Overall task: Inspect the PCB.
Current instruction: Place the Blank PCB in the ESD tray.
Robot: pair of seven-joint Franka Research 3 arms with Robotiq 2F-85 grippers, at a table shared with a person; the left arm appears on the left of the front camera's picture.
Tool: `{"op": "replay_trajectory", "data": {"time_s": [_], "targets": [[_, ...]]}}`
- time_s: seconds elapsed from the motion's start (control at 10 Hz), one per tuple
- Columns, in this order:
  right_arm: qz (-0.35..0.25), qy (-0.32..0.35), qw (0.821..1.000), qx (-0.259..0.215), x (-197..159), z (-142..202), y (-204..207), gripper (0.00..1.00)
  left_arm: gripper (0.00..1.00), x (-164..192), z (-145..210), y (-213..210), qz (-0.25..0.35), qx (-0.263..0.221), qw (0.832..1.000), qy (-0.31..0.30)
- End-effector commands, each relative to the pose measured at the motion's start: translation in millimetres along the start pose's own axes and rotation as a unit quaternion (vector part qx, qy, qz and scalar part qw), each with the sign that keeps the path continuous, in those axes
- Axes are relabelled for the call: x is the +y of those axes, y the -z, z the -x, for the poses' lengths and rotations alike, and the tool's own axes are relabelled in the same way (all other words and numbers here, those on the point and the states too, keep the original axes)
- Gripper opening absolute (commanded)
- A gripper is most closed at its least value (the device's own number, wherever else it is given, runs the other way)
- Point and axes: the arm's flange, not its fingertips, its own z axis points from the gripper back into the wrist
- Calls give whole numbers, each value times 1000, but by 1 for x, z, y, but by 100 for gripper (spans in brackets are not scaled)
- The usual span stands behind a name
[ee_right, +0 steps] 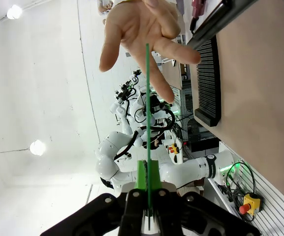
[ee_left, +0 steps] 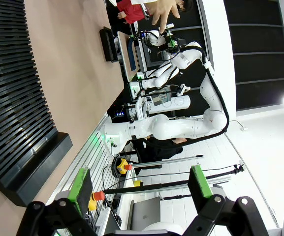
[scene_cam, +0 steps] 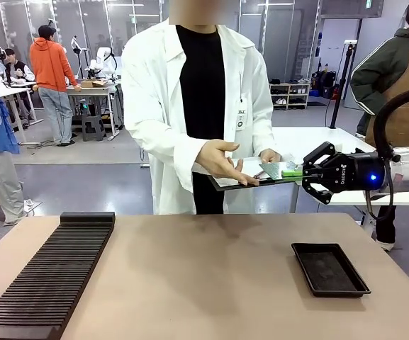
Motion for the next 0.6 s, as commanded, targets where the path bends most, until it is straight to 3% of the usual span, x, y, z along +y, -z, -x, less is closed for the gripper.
{"op": "replay_trajectory", "data": {"time_s": [0.0,0.5], "targets": [[0,0,1000,0,2,0,0,0,100,-3,2,1,-6,2,1000,-2],[29,-23,999,-17,-4,10,-19,3,100,-3,2,1,-6,2,1000,-2]]}}
